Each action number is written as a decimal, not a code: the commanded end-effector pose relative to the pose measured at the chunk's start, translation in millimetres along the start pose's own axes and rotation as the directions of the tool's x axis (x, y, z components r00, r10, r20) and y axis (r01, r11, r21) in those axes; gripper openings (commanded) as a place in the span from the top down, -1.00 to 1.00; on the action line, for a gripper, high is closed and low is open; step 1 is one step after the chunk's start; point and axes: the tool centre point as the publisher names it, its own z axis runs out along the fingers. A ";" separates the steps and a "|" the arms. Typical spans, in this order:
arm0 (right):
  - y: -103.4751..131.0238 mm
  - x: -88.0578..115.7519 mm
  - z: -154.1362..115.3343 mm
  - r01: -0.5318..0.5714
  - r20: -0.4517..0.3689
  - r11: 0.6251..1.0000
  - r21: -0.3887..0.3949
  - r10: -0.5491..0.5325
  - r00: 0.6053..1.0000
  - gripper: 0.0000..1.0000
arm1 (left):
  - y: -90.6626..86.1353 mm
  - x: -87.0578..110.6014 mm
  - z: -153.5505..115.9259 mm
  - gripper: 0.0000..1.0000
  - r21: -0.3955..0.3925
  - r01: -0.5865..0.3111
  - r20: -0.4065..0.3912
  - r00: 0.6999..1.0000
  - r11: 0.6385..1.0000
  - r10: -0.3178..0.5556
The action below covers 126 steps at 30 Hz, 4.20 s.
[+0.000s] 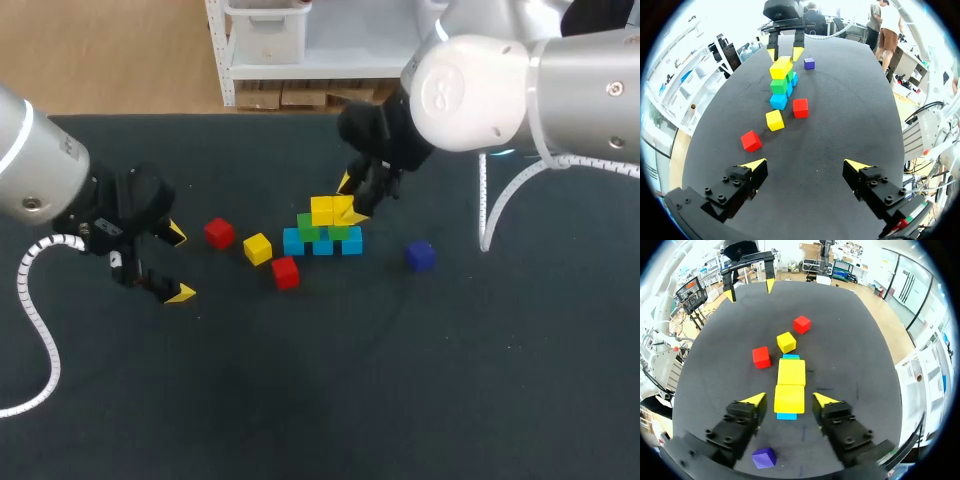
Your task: Place the blue cubes, place green cubes on the blue cubes, place the yellow cubes on the green cubes, then place the red cubes on the yellow cubes, and place purple cube on the red cubes.
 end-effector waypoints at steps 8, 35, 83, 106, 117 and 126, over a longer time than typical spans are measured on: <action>-6.0 6.8 -17.1 -0.007 -0.003 1.000 0.010 0.007 1.000 -1.00 | -0.1 1.7 0.0 -1.00 0.000 -0.003 0.007 1.000 1.000 0.003; -14.0 110.1 -113.2 0.027 0.199 0.996 -0.081 -0.010 0.980 -1.00 | -0.1 1.7 0.0 -1.00 0.000 -0.003 0.007 1.000 1.000 0.003; -13.1 114.6 -113.1 0.047 0.189 0.995 -0.092 -0.029 0.982 -1.00 | 53.3 -64.6 94.5 -1.00 -0.128 0.121 -0.050 0.990 0.984 -0.129; -13.1 114.6 -113.1 0.047 0.189 0.995 -0.092 -0.029 0.982 -1.00 | 65.7 -47.8 109.4 -1.00 -0.144 0.168 -0.066 0.982 0.975 -0.179; -13.1 114.6 -113.1 0.047 0.189 0.995 -0.092 -0.029 0.982 -1.00 | 75.0 -46.2 109.5 0.31 -0.160 0.169 -0.057 0.982 0.972 -0.180; -13.1 114.6 -113.1 0.047 0.189 0.995 -0.092 -0.029 0.982 -1.00 | 74.4 -46.8 113.5 0.73 -0.148 0.169 -0.056 0.982 0.974 -0.179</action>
